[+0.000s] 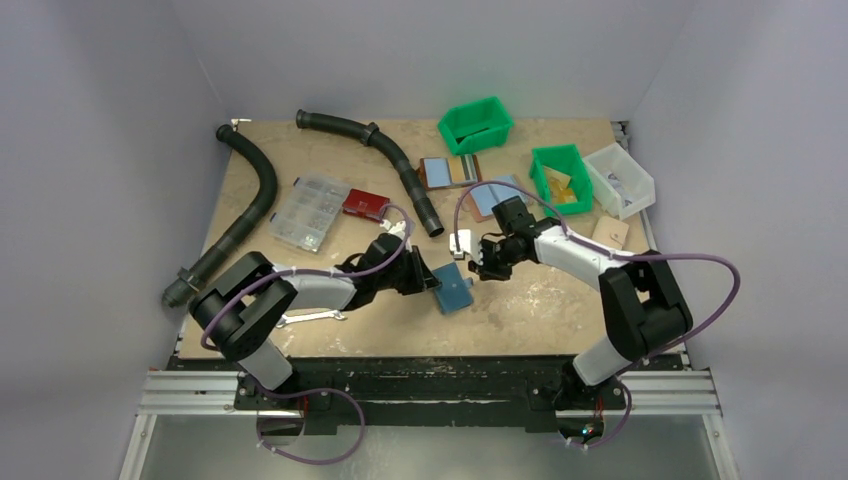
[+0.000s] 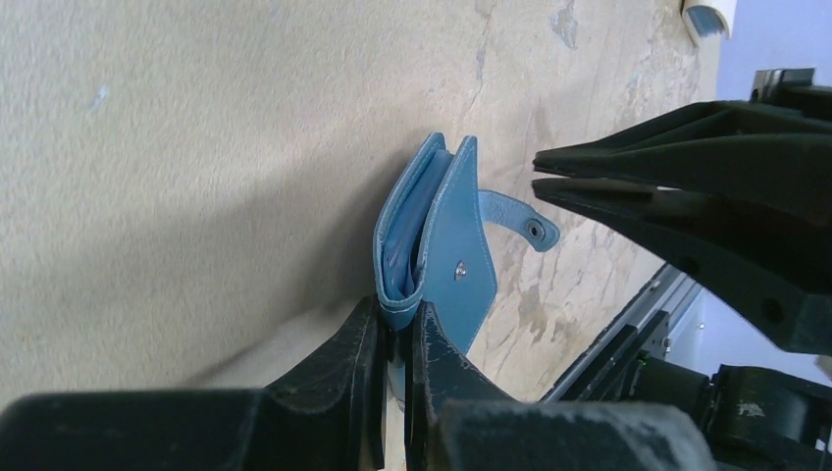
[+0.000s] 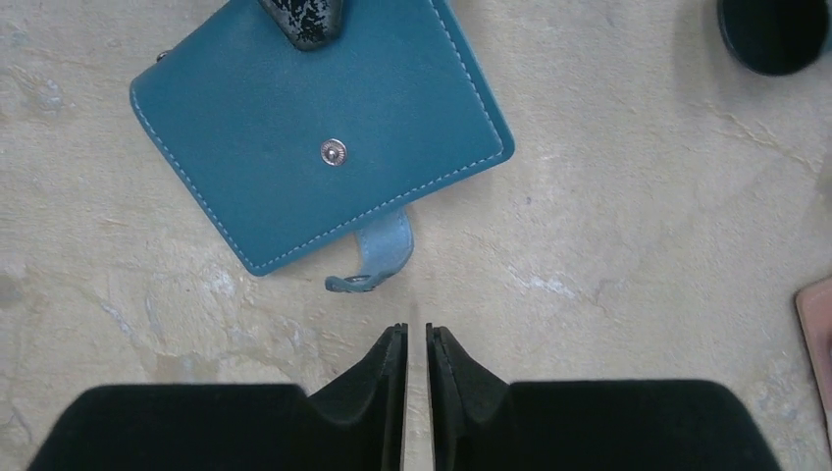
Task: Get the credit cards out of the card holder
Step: Open the card holder at the center of the board.
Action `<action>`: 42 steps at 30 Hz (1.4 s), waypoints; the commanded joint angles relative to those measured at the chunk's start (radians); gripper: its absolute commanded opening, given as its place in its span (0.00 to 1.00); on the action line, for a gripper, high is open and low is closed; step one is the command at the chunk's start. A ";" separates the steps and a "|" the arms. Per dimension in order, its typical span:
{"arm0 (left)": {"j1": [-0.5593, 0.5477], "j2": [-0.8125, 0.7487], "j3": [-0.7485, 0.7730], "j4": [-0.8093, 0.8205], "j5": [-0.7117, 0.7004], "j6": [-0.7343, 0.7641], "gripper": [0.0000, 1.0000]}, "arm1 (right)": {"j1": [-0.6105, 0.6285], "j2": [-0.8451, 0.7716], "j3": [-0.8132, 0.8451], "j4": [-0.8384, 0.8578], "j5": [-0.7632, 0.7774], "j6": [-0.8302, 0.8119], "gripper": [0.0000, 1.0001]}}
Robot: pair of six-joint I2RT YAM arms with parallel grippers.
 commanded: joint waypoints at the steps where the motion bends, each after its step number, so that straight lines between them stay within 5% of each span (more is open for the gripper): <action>1: 0.025 0.042 0.075 -0.166 -0.048 0.184 0.00 | -0.050 -0.013 0.078 -0.064 -0.093 0.042 0.23; 7: 0.034 0.081 0.189 -0.317 -0.123 0.275 0.03 | -0.073 -0.050 0.113 -0.139 -0.181 0.024 0.35; 14: 0.042 -0.038 0.168 -0.306 -0.206 0.287 0.43 | -0.090 -0.100 0.125 -0.198 -0.305 -0.019 0.40; 24: 0.043 -0.392 0.061 -0.344 -0.347 0.304 0.62 | -0.097 -0.115 0.128 -0.224 -0.375 -0.035 0.43; 28: 0.046 -0.552 -0.008 -0.345 -0.381 0.264 0.98 | -0.097 -0.117 0.130 -0.222 -0.379 -0.029 0.43; 36: 0.048 -0.683 -0.091 -0.337 -0.308 0.211 1.00 | -0.097 -0.113 0.127 -0.181 -0.368 0.040 0.44; 42: 0.048 -0.617 -0.110 -0.275 -0.191 0.206 1.00 | -0.095 -0.102 0.119 -0.115 -0.334 0.148 0.45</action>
